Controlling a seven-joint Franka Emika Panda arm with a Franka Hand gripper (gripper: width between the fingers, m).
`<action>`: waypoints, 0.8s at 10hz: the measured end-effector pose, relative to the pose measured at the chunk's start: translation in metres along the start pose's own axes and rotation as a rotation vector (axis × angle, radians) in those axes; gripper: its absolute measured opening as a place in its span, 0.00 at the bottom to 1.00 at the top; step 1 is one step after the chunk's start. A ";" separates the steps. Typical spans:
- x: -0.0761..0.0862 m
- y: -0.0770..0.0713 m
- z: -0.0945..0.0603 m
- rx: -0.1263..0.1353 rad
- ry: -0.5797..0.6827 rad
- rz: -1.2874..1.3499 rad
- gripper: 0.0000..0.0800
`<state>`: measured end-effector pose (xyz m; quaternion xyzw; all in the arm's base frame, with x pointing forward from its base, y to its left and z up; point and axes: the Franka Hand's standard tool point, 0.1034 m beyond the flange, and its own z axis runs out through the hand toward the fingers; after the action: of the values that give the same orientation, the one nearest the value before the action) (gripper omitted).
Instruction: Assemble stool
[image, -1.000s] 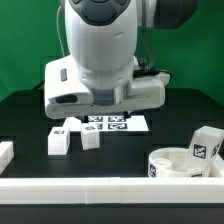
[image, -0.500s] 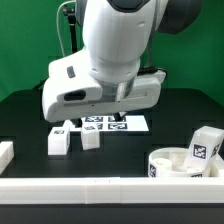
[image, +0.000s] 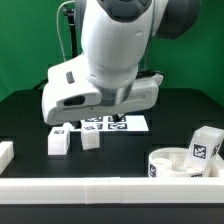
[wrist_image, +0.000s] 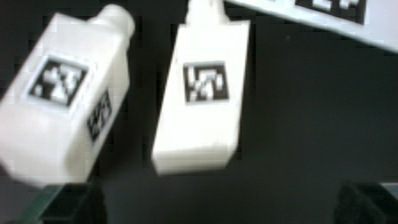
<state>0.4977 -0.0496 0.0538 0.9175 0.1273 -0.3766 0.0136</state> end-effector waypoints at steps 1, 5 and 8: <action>0.002 0.003 0.004 -0.017 -0.018 0.013 0.81; -0.007 0.001 0.015 0.006 -0.212 0.013 0.81; -0.005 -0.001 0.018 0.011 -0.255 0.004 0.81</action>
Offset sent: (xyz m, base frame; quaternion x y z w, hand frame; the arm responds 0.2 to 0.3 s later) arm 0.0029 -0.0225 0.0048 -0.0182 -0.1587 0.0231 0.9869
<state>0.4815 -0.0517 0.0450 0.8623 0.1208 -0.4911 0.0253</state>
